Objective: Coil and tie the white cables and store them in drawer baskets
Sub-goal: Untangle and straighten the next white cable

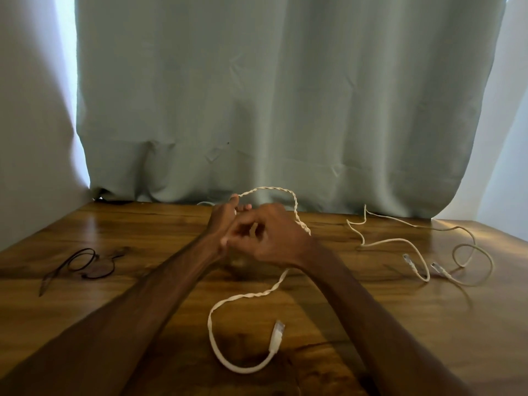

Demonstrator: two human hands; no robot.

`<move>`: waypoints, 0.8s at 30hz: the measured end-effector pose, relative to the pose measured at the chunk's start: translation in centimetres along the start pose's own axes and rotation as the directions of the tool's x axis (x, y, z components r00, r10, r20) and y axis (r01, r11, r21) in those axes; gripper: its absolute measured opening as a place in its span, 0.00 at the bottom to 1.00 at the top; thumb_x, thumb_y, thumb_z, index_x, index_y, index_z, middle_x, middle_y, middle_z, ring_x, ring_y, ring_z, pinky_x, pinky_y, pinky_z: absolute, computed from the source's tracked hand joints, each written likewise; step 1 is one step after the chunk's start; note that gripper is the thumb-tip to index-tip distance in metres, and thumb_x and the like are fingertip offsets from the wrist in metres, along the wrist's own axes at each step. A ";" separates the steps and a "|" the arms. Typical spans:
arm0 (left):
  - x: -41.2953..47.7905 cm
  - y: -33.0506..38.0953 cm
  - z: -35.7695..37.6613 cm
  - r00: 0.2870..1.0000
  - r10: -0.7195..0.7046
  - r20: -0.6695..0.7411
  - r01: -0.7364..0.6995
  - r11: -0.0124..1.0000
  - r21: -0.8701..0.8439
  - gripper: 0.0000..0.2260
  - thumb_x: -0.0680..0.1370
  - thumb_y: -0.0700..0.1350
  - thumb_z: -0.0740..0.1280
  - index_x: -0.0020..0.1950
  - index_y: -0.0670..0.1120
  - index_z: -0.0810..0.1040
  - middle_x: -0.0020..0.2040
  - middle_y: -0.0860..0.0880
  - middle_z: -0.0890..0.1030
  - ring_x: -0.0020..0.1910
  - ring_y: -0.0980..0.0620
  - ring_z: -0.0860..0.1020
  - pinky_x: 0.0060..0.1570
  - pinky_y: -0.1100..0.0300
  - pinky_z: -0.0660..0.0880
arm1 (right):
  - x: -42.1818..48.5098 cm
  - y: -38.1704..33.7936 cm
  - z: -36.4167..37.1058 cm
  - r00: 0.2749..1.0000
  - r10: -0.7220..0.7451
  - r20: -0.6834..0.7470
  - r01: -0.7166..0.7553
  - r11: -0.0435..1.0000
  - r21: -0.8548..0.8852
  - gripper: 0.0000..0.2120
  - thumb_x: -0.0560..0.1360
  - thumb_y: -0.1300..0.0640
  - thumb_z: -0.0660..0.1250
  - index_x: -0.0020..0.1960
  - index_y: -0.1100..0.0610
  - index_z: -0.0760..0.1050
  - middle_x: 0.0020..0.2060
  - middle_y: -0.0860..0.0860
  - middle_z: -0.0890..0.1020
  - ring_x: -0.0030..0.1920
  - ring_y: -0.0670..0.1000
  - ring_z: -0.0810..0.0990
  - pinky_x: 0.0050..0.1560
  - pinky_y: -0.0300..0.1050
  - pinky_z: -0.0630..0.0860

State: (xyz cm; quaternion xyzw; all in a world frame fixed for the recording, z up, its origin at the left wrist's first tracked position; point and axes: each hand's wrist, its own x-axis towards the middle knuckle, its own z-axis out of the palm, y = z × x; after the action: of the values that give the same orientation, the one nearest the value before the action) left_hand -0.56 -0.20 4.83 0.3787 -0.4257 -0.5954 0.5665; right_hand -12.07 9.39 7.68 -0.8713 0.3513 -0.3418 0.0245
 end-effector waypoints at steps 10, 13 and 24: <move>0.3 -0.1 -0.2 0.998 0.008 0.067 -0.011 0.999 0.049 0.23 0.87 0.54 0.53 0.41 0.42 0.77 0.20 0.55 0.63 0.15 0.58 0.57 0.18 0.68 0.50 | -1.2 1.0 1.3 0.817 0.131 0.561 -0.236 0.965 0.118 0.08 0.72 0.55 0.79 0.48 0.57 0.86 0.42 0.53 0.88 0.44 0.59 0.85 0.51 0.62 0.82; 0.4 -0.2 -0.2 0.998 0.003 0.067 -0.010 0.995 0.096 0.23 0.87 0.55 0.53 0.42 0.43 0.78 0.20 0.56 0.64 0.16 0.58 0.58 0.20 0.66 0.50 | -1.4 2.0 0.8 0.837 0.199 0.510 -0.270 0.961 0.067 0.07 0.73 0.57 0.79 0.49 0.56 0.87 0.42 0.49 0.88 0.45 0.54 0.86 0.51 0.53 0.82; -0.2 -0.2 -0.1 0.996 -0.003 0.089 -0.009 0.992 0.128 0.22 0.87 0.54 0.53 0.44 0.43 0.77 0.20 0.56 0.64 0.15 0.59 0.58 0.16 0.67 0.54 | -2.0 5.7 -0.9 0.866 0.398 0.304 -0.343 0.913 -0.219 0.18 0.69 0.71 0.70 0.47 0.51 0.88 0.40 0.46 0.87 0.42 0.44 0.84 0.47 0.45 0.82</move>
State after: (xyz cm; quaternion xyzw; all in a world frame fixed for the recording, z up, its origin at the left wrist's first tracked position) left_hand -0.53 0.02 4.65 0.3868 -0.4884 -0.5822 0.5224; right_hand -17.07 6.55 5.63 -0.8323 0.5287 -0.1452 0.0814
